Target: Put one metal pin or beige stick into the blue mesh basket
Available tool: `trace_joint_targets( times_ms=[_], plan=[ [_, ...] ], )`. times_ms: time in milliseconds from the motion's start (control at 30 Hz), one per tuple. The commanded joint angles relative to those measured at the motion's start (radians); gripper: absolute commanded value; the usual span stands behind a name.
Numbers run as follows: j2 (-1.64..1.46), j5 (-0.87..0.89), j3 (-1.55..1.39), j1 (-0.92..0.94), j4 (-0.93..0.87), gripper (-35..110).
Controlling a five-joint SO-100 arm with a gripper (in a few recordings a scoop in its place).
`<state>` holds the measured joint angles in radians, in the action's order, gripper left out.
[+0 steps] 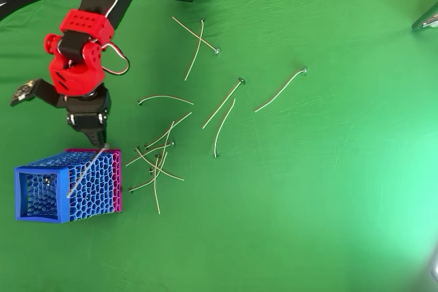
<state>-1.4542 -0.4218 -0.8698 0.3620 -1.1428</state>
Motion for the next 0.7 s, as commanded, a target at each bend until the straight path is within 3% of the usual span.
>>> trace_joint_targets(
  times_ms=[0,667],
  plan=[
    [0.020,-0.014,0.104,0.049,0.018,1],
    [0.480,-0.046,0.676,0.227,0.075,0]
  ],
)
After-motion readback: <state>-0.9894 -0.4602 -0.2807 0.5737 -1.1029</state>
